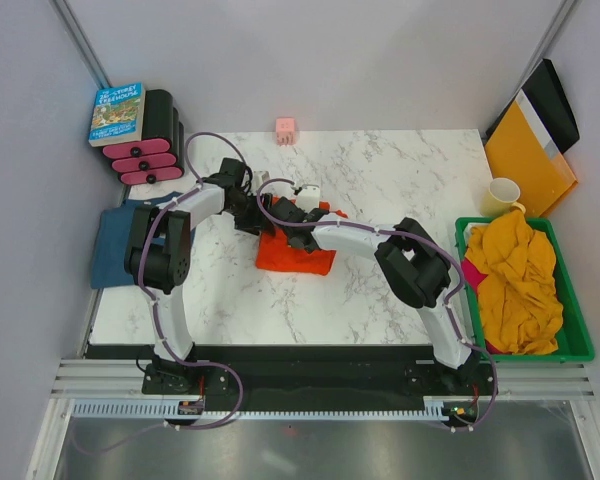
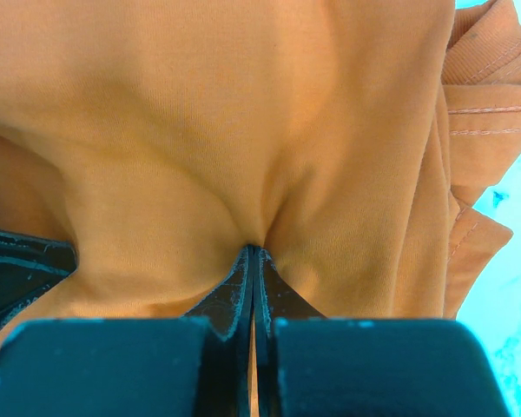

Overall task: Fold and stack the t-shirts
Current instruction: Put the neatly folded tshirt into the corner of the board with the left arm

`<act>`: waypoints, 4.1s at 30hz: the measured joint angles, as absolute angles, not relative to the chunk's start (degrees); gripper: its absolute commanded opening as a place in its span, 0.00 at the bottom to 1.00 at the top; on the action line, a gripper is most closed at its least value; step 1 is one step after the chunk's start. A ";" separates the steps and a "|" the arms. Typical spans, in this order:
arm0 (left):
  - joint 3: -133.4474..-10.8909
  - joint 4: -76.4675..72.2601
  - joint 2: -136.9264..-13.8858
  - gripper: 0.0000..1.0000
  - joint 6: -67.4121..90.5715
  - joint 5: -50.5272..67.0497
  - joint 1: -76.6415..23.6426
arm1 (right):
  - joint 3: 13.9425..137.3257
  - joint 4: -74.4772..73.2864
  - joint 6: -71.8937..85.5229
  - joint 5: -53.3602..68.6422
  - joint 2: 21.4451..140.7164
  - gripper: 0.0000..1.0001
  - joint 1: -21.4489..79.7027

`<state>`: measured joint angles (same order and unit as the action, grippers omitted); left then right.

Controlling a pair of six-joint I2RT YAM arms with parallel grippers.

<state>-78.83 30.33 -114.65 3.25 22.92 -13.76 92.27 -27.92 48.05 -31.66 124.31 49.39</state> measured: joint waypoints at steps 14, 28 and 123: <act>-78.43 31.53 -114.65 0.36 3.20 23.03 -15.62 | 92.27 -28.01 48.05 -31.44 124.29 0.00 49.39; -77.67 31.46 -114.30 0.02 2.04 23.86 -16.05 | 92.27 -28.01 47.97 -31.11 123.92 0.02 49.41; -72.60 35.88 -96.31 0.02 -31.18 -0.97 27.53 | 53.06 -19.79 40.71 -36.21 82.81 0.60 50.41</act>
